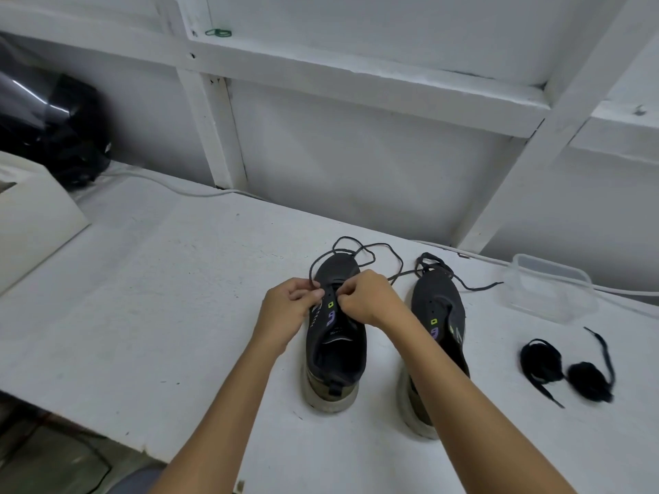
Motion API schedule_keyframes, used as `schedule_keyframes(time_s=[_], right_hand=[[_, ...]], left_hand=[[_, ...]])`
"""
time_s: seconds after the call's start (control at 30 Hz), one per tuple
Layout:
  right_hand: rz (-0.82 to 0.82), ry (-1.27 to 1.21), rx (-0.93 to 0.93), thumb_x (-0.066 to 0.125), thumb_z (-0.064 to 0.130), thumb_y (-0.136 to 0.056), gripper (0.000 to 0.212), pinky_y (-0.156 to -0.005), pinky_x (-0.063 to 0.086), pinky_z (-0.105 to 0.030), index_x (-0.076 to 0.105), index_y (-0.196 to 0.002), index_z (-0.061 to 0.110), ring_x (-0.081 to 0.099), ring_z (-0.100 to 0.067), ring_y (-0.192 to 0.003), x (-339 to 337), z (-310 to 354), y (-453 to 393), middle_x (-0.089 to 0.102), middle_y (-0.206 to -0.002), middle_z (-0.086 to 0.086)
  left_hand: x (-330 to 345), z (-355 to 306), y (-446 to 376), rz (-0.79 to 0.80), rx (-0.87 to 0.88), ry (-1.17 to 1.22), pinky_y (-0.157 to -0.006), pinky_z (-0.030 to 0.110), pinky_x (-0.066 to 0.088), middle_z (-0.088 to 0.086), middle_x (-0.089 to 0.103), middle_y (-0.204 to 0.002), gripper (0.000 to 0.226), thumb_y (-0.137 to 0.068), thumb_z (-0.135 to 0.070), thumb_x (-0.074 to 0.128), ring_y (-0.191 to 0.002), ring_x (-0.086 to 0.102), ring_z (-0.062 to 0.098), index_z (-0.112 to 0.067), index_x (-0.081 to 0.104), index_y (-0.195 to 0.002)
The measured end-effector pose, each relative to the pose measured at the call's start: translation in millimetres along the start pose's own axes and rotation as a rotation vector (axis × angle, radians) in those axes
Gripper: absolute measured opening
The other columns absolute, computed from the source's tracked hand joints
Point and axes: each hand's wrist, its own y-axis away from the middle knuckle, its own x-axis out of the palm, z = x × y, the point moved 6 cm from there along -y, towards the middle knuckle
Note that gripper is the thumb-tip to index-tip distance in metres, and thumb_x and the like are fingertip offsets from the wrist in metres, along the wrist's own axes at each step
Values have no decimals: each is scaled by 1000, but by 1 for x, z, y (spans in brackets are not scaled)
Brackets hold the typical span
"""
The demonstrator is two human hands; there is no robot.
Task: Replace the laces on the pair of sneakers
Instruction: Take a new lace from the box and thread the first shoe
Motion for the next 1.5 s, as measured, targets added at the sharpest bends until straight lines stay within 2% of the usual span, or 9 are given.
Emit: schedule_keyframes(time_s=[0.3,0.5,0.63,0.87,0.97,1.1,1.33,1.43,1.5], right_hand=[[-73,-208,0,72,25,-90,20,-93,57,-37,80,-108,29,68,-11,-101,9,-13,-3,76,-110,8],[-103,-249,-10,73,27,-91,21,-95,56,-38,79,-111,26,67,-13,-104,12,-14,-3,75,-113,7],[-108,-271,-9,74,27,-91,21,-96,55,-37,79,-111,25,68,-13,-103,13,-15,-2,76,-111,6],[-109,-289,-5,72,26,-92,19,-93,56,-34,79,-110,26,69,-12,-97,12,-14,0,76,-106,6],[-110,-290,3,70,23,-94,16,-88,57,-32,80,-106,24,69,-12,-93,11,-14,1,76,-101,5],[-79,-290,6,62,20,-98,14,-80,58,-30,76,-98,21,66,-15,-85,12,-11,1,71,-89,3],[128,-585,49,49,16,-106,19,-62,61,-34,60,-91,15,74,-21,-79,-10,-8,13,66,-95,-9],[103,-656,-20,48,16,-107,20,-65,59,-32,57,-90,16,72,-19,-88,-38,-10,18,69,-102,-7],[39,-884,-58,44,17,-109,21,-69,58,-32,54,-90,17,70,-18,-94,-62,-13,20,74,-108,-2]], left_hand=[[3,1,1,-65,27,26,-61,9,48,-4,76,-86,7,-89,-14,74,-76,69,-2,-19,75,-92],[3,2,3,-126,42,65,-76,23,57,-6,77,-86,7,-89,-16,73,-84,73,6,-22,75,-91],[3,2,3,-133,49,53,-76,24,57,-5,77,-86,6,-89,-16,73,-84,73,8,-22,74,-89],[3,-2,2,-93,67,-114,-75,15,53,-11,76,-87,4,-88,-24,75,-84,69,-1,-26,77,-91],[3,-4,4,-77,74,-217,-82,20,53,-13,73,-95,12,-91,-30,72,-91,67,0,-24,77,-100],[9,-8,12,-15,101,-288,-77,10,46,-15,70,-104,24,-92,-37,69,-96,63,-5,-24,73,-112],[14,-12,15,-34,79,-395,-78,11,43,-6,70,-113,43,-86,-29,71,-100,62,3,-16,67,-126],[19,-12,17,-40,35,-356,-72,8,42,-6,70,-112,44,-84,-29,71,-100,64,3,-17,68,-125],[22,-12,19,-44,24,-345,-71,5,41,-5,70,-114,44,-84,-28,70,-101,64,4,-17,67,-127]])
